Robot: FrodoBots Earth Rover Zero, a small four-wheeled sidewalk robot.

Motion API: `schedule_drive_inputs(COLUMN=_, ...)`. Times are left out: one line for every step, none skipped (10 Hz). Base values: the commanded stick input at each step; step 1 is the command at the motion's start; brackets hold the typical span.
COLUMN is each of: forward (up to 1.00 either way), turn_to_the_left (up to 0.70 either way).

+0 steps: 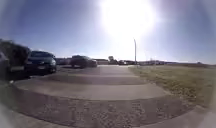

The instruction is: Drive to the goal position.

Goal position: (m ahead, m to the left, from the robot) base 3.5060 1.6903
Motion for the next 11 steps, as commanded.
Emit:
schedule_drive_inputs(forward=1.0, turn_to_the_left=0.0)
schedule_drive_inputs(forward=1.0, turn_to_the_left=0.0)
schedule_drive_inputs(forward=1.0, turn_to_the_left=0.0)
schedule_drive_inputs(forward=1.0, turn_to_the_left=0.0)
schedule_drive_inputs(forward=1.0, turn_to_the_left=0.0)
schedule_drive_inputs(forward=1.0, turn_to_the_left=0.0)
schedule_drive_inputs(forward=1.0, turn_to_the_left=0.0)
schedule_drive_inputs(forward=1.0, turn_to_the_left=0.0)
schedule_drive_inputs(forward=1.0, turn_to_the_left=0.0)
schedule_drive_inputs(forward=1.0, turn_to_the_left=0.0)
schedule_drive_inputs(forward=1.0, turn_to_the_left=0.0)
